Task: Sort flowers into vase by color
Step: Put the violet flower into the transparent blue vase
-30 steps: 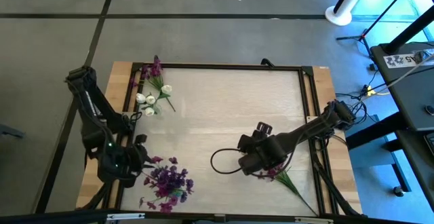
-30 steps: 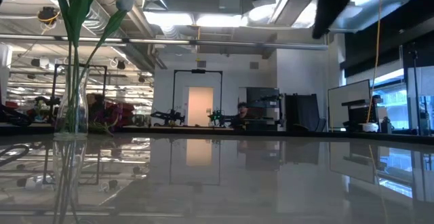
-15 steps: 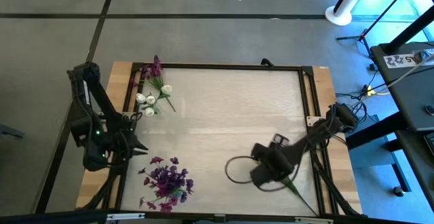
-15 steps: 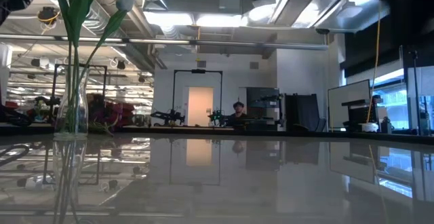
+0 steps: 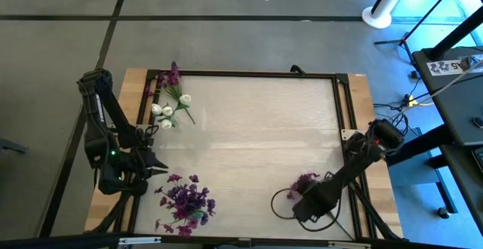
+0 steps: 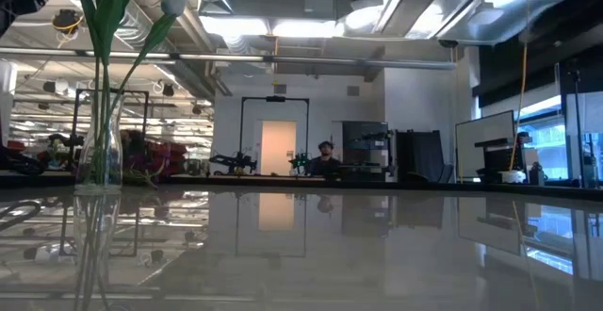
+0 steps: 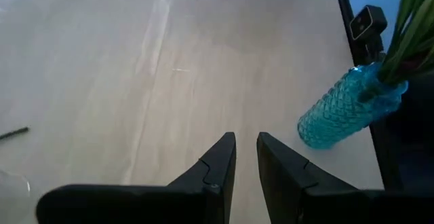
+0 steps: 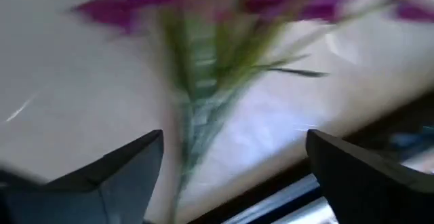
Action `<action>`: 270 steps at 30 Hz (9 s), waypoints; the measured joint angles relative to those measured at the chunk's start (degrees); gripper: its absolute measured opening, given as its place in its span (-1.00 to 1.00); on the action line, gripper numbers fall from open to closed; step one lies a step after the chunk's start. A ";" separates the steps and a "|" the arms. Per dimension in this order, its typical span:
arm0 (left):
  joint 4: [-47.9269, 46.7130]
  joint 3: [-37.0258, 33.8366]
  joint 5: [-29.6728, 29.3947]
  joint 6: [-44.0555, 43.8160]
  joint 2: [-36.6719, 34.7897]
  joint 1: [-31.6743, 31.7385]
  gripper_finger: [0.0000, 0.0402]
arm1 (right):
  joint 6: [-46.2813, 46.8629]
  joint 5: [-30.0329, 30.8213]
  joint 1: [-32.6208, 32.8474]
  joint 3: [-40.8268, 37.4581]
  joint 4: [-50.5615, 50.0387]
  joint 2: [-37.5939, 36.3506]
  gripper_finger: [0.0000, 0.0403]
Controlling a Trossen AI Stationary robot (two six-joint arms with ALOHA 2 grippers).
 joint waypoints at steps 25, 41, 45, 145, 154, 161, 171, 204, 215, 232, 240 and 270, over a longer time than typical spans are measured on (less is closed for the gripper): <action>31.63 -18.41 1.88 0.57 2.46 -2.24 -0.71 | -1.30 13.36 1.08 -9.37 17.40 -1.77 -0.87; 45.20 -18.43 2.23 -1.72 15.04 -3.77 -0.71 | -57.57 60.50 0.20 -3.15 66.16 -6.82 -0.96; 51.05 -18.44 2.07 -0.39 20.18 -3.53 -0.71 | -79.45 53.45 -1.73 -5.57 94.85 -5.53 -0.95; 74.08 -18.35 -18.56 22.45 33.46 14.52 -0.71 | -98.98 15.78 -16.34 10.87 127.33 16.92 -0.94; 74.39 -18.35 -18.63 24.15 33.46 16.42 -0.71 | -97.64 18.87 -16.76 10.87 124.86 16.92 -0.94; 74.41 -18.35 -18.60 24.17 33.46 16.38 -0.71 | -97.92 20.33 -16.66 10.87 124.63 16.89 -0.94; 74.46 -18.35 -20.31 26.69 33.46 15.42 -0.71 | -99.56 22.43 -15.90 10.87 124.72 16.17 -0.94; 75.50 -18.37 -18.65 27.17 33.46 18.12 -0.71 | -101.36 19.83 -17.41 10.96 119.31 15.10 -0.94; 75.17 -18.37 -18.52 27.19 33.46 18.04 -0.71 | -104.29 21.19 -16.28 10.92 118.28 13.64 -0.94; 75.09 -18.37 -18.69 29.00 32.46 17.31 -0.71 | -108.62 23.87 -15.16 10.90 116.58 13.64 -0.94; 63.30 -18.37 -18.86 30.54 20.44 14.43 -0.69 | -108.20 23.85 -15.16 10.90 116.29 13.62 -0.94; 59.96 -18.41 -0.61 26.75 14.12 10.21 -0.03 | -99.33 31.32 -15.20 10.85 120.07 13.62 -0.94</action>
